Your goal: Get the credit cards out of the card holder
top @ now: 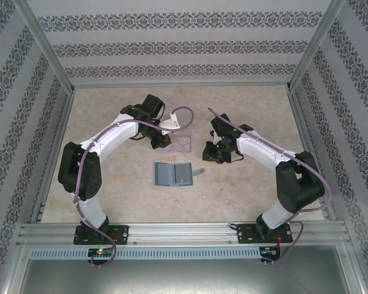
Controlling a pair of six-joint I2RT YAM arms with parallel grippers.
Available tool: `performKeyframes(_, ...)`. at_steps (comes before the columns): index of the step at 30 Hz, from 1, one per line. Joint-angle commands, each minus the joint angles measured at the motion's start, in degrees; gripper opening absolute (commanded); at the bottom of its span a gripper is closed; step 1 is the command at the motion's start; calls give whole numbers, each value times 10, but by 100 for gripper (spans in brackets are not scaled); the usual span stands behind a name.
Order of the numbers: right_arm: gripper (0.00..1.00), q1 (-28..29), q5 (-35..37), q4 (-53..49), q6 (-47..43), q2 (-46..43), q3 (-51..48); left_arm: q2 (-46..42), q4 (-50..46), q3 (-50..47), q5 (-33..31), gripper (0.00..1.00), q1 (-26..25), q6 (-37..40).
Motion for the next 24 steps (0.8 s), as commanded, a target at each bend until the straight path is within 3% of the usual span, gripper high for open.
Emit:
performKeyframes(1, 25, -9, 11, -7, -5, -19, -9, 11, -26, 34, 8, 0, 4, 58)
performKeyframes(11, 25, -16, 20, -18, -4, -37, -11, 56, -21, 97, 37, 0, 2, 112)
performKeyframes(24, 25, -27, 27, -15, 4, -58, -36, 121, -57, 171, 28, 0, -7, 147)
